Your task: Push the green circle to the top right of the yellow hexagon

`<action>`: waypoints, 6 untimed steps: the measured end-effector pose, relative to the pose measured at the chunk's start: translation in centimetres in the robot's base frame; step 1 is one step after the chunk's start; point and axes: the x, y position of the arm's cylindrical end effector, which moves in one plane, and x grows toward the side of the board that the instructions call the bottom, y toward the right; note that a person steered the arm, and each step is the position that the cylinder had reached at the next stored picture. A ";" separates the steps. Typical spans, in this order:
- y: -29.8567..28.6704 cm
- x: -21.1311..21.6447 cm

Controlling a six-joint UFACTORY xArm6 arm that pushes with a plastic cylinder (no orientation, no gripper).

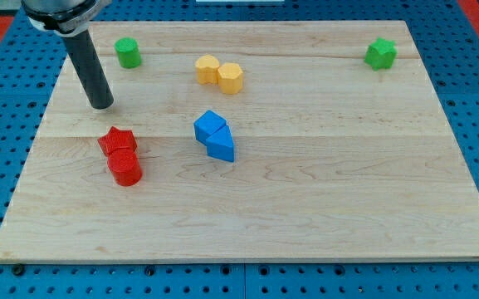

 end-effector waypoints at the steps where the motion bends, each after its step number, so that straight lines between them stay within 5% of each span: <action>1: -0.7 -0.7; 3: -9.9 -6.7; 4: -8.3 -9.8; 6: 4.1 -11.3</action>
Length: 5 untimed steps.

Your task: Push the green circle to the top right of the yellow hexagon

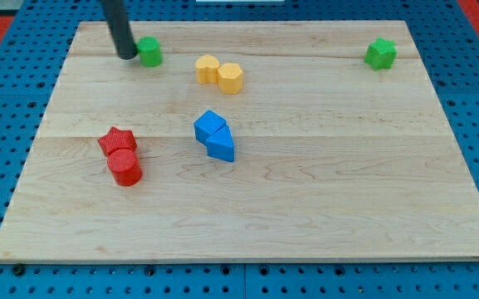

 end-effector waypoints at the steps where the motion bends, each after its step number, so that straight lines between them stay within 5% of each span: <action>1: 5.0 -1.3; 3: 16.4 -1.5; 5: 17.1 -4.7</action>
